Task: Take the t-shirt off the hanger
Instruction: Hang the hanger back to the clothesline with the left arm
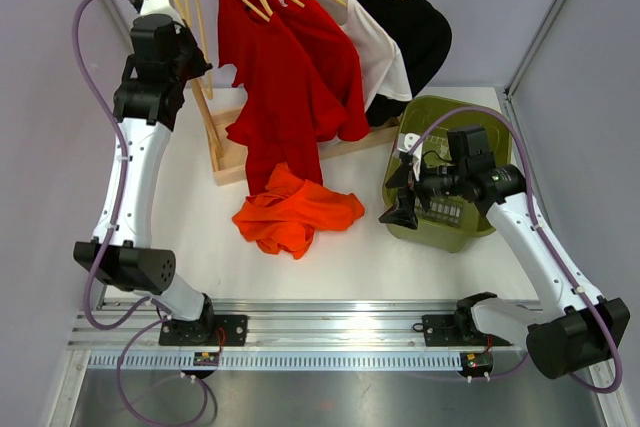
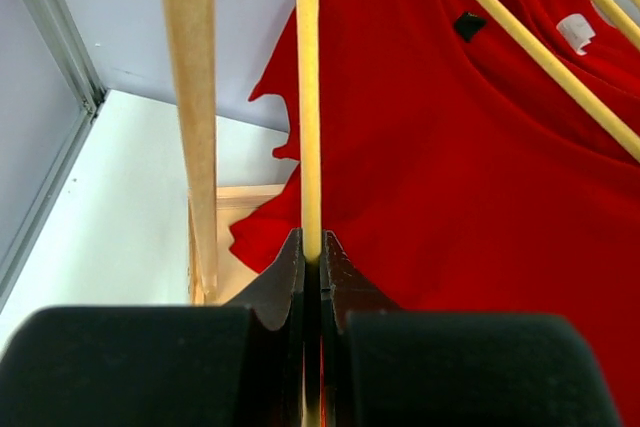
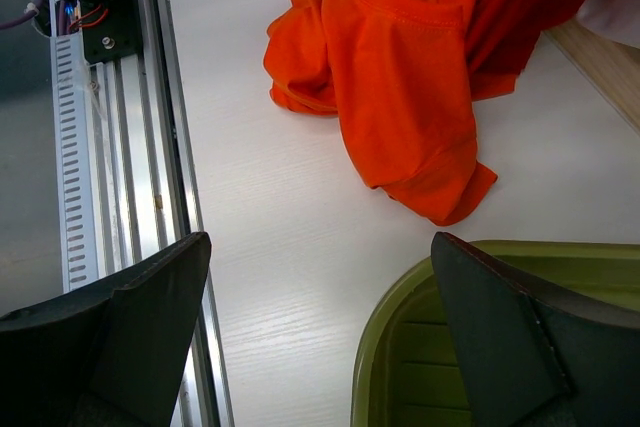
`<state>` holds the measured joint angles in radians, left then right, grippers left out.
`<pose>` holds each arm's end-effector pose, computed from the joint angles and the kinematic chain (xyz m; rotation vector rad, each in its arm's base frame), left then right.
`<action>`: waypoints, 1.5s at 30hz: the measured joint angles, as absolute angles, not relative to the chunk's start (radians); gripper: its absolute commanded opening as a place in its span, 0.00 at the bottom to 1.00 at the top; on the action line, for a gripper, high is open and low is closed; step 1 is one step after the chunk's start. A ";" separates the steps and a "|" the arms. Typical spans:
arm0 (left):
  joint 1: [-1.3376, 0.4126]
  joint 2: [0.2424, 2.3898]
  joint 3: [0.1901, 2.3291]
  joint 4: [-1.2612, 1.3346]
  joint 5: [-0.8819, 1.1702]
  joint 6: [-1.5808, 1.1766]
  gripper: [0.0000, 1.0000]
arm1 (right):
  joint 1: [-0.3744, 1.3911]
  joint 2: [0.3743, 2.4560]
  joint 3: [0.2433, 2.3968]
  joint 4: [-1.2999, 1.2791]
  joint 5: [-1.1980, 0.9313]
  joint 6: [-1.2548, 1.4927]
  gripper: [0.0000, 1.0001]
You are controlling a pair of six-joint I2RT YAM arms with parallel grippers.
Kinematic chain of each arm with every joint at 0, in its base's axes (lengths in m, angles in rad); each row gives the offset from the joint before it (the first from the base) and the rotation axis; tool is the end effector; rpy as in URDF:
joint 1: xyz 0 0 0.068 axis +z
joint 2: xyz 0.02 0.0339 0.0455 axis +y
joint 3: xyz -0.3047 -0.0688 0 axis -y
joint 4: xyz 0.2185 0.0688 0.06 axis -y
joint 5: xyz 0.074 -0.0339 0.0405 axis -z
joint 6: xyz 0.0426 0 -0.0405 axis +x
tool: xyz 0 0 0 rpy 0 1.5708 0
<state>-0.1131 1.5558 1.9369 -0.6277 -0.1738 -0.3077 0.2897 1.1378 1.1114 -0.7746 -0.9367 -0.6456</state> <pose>0.3072 -0.0275 0.5268 -0.2984 1.7911 -0.1406 0.1639 0.0847 0.3730 -1.3235 1.6713 0.8901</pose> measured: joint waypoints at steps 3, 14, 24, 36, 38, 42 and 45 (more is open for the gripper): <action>-0.111 1.588 1.956 -0.634 -0.166 -0.315 0.00 | 0.287 1.138 1.111 -0.775 -0.937 -0.646 0.99; -0.094 1.607 1.953 -0.640 -0.127 -0.323 0.00 | 0.284 1.132 1.111 -0.775 -0.937 -0.646 0.99; -0.089 1.605 1.916 -0.636 -0.098 -0.341 0.02 | 0.278 1.129 1.111 -0.775 -0.938 -0.646 0.99; -0.089 1.525 1.864 -0.635 -0.027 -0.385 0.87 | 0.271 1.117 1.110 -0.777 -0.962 -0.659 0.99; -0.089 1.472 1.827 -0.629 -0.007 -0.390 0.96 | 0.270 1.111 1.108 -0.785 -0.973 -0.677 1.00; -0.089 1.314 1.716 -0.613 0.029 -0.384 0.99 | 0.267 1.103 1.098 -0.822 -1.021 -0.763 0.99; -0.089 1.126 1.586 -0.579 0.046 -0.354 0.99 | 0.267 1.102 1.086 -0.897 -1.078 -0.881 0.99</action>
